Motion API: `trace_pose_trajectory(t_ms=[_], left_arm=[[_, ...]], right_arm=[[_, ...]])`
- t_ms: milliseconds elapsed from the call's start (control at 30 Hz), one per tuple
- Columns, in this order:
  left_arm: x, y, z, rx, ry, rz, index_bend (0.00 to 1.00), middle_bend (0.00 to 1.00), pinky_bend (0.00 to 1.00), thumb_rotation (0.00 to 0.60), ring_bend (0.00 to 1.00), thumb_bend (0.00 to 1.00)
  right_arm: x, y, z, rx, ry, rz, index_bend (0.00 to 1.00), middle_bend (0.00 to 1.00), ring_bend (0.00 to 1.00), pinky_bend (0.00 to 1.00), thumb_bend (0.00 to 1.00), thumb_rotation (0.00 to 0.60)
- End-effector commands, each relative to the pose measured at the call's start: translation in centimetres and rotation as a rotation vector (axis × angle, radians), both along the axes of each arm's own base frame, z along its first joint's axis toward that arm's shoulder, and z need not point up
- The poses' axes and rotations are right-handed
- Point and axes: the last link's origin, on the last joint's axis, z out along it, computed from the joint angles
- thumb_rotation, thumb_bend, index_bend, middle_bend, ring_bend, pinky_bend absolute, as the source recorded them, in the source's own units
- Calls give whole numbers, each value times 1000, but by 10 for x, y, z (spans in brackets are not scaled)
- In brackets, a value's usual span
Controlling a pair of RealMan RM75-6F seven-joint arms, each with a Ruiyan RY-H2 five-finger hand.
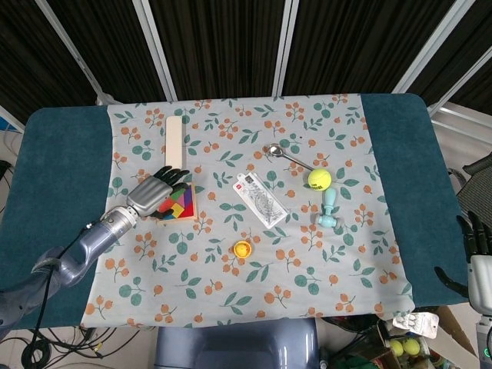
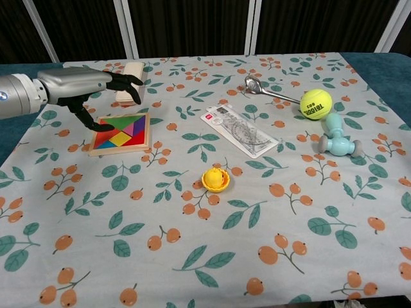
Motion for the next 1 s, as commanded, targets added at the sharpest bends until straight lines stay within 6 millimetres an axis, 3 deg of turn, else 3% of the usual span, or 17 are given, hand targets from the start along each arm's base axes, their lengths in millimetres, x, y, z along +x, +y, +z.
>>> trace_pose_trajectory(t_ms=[33, 200, 400, 500, 700, 1000], left_arm=[[5, 0, 21, 43, -45, -9, 216, 7, 0, 600, 0, 315], [1, -22, 52, 118, -112, 21, 167, 0, 0, 600, 0, 316], [-30, -83, 81, 258, -102, 138, 50, 0, 0, 600, 0, 316], [-40, -119, 97, 341, -107, 214, 39, 0, 0, 600, 0, 316], [-52, -168, 118, 433, -139, 314, 28, 0, 0, 600, 0, 309], [-69, -198, 128, 491, -128, 412, 6, 0, 0, 600, 0, 260]], right_arm=[[0, 0, 0, -1, 0, 2, 0, 0, 81, 235, 83, 600], [0, 0, 0, 0, -3, 1, 0, 0, 81, 235, 83, 600], [2, 1, 0, 6, 7, 15, 0, 0, 81, 235, 82, 600], [3, 1, 0, 7, 9, 22, 0, 0, 80, 235, 83, 600], [4, 2, -1, 12, 7, 34, 0, 0, 81, 235, 82, 600], [7, 5, -7, 101, 49, 84, 0, 0, 77, 235, 83, 600]])
